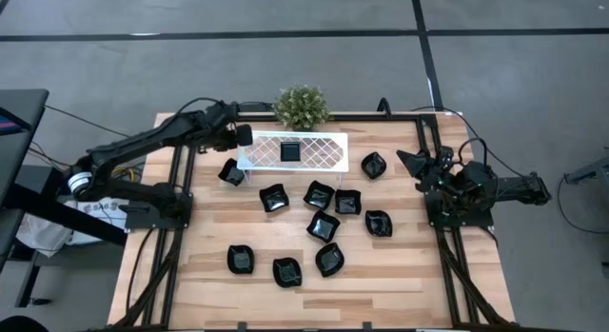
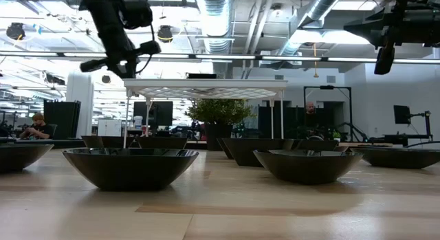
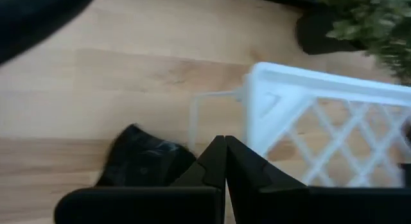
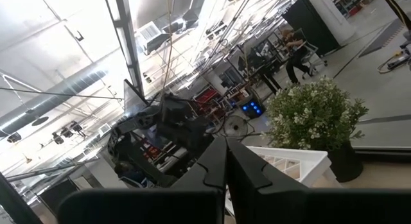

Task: Pick & Place Mini shaped plates
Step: Adjust the shelf

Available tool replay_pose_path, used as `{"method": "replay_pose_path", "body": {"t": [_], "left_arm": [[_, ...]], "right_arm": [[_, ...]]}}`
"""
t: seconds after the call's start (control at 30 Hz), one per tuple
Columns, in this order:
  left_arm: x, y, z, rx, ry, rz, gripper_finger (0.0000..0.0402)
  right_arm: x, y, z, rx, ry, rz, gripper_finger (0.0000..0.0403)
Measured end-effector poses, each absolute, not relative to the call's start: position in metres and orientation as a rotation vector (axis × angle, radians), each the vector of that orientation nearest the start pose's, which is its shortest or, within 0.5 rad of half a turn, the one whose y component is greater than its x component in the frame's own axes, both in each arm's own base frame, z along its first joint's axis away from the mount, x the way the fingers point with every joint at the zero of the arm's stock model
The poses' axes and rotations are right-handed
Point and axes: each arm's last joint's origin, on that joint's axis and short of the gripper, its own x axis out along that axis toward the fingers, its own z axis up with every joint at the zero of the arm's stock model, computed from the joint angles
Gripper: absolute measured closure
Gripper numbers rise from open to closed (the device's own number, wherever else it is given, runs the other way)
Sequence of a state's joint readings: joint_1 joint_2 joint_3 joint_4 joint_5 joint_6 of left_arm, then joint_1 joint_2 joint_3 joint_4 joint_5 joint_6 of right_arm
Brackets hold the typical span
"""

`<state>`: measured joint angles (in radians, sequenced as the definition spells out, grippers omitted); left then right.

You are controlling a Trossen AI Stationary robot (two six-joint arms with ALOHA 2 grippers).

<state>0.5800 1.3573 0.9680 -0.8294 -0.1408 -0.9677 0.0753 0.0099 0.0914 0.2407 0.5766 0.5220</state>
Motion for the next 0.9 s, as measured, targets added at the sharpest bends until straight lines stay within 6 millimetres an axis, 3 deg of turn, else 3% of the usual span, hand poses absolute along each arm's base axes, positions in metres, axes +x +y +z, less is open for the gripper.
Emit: {"method": "replay_pose_path", "body": {"t": [0.9], "left_arm": [[0.2152, 0.1403, 0.2288, -1.147, 0.812, 1.090, 0.0396]], "right_arm": [[0.0835, -0.0095, 0.2150, 0.612, -0.433, -0.407, 0.0403]]}}
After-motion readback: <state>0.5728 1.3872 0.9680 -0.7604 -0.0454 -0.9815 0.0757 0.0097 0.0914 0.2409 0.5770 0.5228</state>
